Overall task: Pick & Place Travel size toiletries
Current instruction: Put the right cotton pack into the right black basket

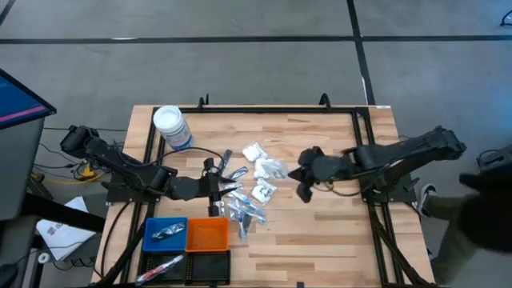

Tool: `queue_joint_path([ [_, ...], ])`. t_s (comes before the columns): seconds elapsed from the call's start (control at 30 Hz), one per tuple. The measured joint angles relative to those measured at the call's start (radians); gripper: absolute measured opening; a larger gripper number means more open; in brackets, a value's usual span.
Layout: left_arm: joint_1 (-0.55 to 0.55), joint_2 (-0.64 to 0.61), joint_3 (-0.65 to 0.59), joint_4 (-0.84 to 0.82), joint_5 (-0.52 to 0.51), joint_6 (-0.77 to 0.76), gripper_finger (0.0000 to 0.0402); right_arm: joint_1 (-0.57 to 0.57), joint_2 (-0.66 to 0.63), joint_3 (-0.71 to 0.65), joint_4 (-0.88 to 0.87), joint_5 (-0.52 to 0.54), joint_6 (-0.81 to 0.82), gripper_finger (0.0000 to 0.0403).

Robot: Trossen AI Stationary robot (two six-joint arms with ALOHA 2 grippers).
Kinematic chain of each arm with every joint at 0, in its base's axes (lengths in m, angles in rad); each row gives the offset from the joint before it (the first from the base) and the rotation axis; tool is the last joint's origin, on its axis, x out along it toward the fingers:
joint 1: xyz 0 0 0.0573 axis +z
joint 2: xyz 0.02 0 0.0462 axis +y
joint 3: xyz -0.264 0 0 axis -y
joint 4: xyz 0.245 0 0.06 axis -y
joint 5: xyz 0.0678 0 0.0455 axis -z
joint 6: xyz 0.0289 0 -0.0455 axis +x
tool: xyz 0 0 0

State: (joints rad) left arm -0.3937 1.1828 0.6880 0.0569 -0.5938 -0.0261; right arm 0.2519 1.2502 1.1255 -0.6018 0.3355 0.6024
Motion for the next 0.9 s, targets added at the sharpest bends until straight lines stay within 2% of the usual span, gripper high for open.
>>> queue_joint_path([
  [0.17, -0.001, 0.000, 0.000, 0.001, 0.000, 0.056, 0.0090, 0.037, -0.044, 0.000, 0.037, -0.060, 0.128, 0.0000],
  [0.33, 0.001, -0.005, 0.000, 0.078, 0.002, 0.161, 0.0097, 0.069, -0.014, 0.001, 0.074, -0.100, 0.118, 0.0000],
  [0.4, 0.011, -0.026, 0.001, 0.097, 0.040, 0.203, 0.0112, 0.068, 0.010, -0.001, 0.074, -0.145, 0.099, 0.0000],
  [0.5, 0.069, -0.062, 0.001, 0.097, 0.213, 0.225, 0.0151, 0.067, 0.048, -0.001, 0.103, -0.210, 0.081, 0.0000],
  [0.63, 0.175, -0.083, 0.001, 0.099, 0.478, 0.149, 0.0225, 0.057, 0.097, 0.000, 0.214, -0.320, 0.045, 0.0000],
  [0.73, 0.242, -0.071, 0.001, 0.097, 0.666, 0.121, 0.0279, 0.050, 0.111, 0.002, 0.259, -0.344, 0.020, 0.0000],
  [0.9, 0.316, -0.051, 0.001, 0.145, 0.829, 0.126, 0.0334, 0.038, 0.114, 0.024, 0.296, -0.362, -0.021, 0.0000],
])
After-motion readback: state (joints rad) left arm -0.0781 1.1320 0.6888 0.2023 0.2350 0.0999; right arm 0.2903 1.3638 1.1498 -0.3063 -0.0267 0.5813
